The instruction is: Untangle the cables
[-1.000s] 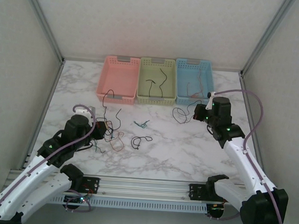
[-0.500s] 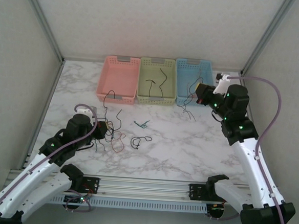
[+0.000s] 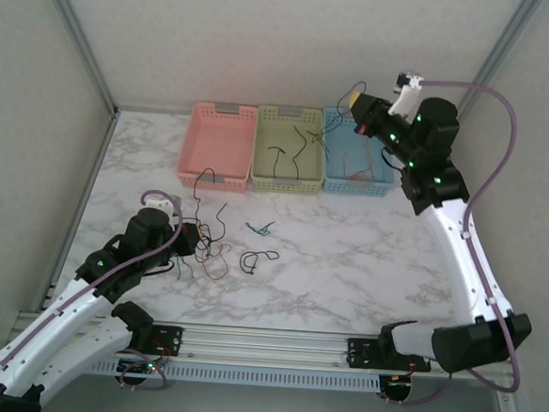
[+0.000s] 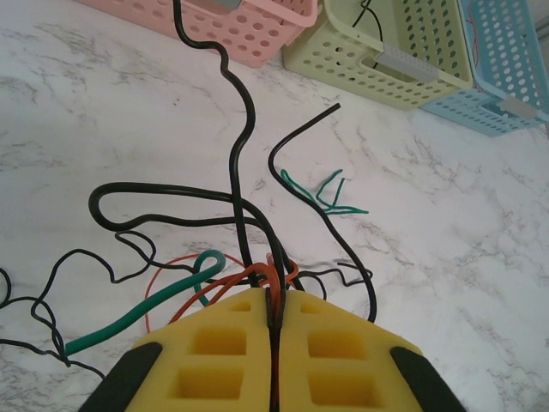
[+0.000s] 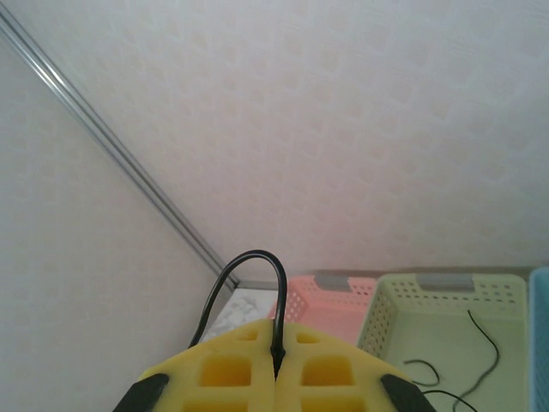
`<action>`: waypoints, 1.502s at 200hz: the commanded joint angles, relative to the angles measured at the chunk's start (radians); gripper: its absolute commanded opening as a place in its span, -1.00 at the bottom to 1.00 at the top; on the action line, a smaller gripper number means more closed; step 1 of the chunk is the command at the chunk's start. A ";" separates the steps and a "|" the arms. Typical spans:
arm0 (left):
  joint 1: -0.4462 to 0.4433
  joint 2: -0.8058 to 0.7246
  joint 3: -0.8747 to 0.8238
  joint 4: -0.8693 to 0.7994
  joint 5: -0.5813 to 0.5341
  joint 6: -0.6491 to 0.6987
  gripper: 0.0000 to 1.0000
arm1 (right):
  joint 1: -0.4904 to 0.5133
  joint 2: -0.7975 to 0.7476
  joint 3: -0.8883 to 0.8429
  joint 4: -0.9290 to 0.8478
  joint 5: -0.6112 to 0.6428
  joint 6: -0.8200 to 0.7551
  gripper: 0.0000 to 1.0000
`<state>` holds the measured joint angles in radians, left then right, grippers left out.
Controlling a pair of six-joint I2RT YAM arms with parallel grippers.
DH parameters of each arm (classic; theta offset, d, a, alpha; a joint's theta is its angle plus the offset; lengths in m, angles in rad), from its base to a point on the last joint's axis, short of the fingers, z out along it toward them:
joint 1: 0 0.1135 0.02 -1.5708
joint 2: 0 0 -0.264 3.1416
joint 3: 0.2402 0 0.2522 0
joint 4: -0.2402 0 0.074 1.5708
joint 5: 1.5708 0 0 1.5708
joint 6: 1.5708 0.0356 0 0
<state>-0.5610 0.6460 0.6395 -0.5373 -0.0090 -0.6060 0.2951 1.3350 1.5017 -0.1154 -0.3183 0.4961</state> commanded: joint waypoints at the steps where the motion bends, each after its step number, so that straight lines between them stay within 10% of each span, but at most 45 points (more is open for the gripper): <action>1: 0.008 0.005 -0.009 0.040 0.018 0.002 -1.00 | 0.013 0.078 0.077 0.056 -0.005 0.038 -1.00; 194: 0.008 -0.021 -0.001 -0.004 0.036 0.006 -1.00 | 0.085 0.888 0.638 -0.308 0.013 -0.102 -0.83; 243: 0.008 -0.012 -0.013 0.012 0.049 0.004 -1.00 | 0.161 0.804 0.447 -0.298 0.017 -0.204 -0.15; 300: 0.008 -0.007 -0.020 0.018 0.042 0.009 -1.00 | 0.182 0.544 0.180 -0.177 0.016 -0.193 -0.01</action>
<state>-0.5610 0.6380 0.6319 -0.5285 0.0216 -0.6056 0.4824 2.0472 1.7489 -0.3851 -0.2924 0.3168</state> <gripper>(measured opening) 0.067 0.489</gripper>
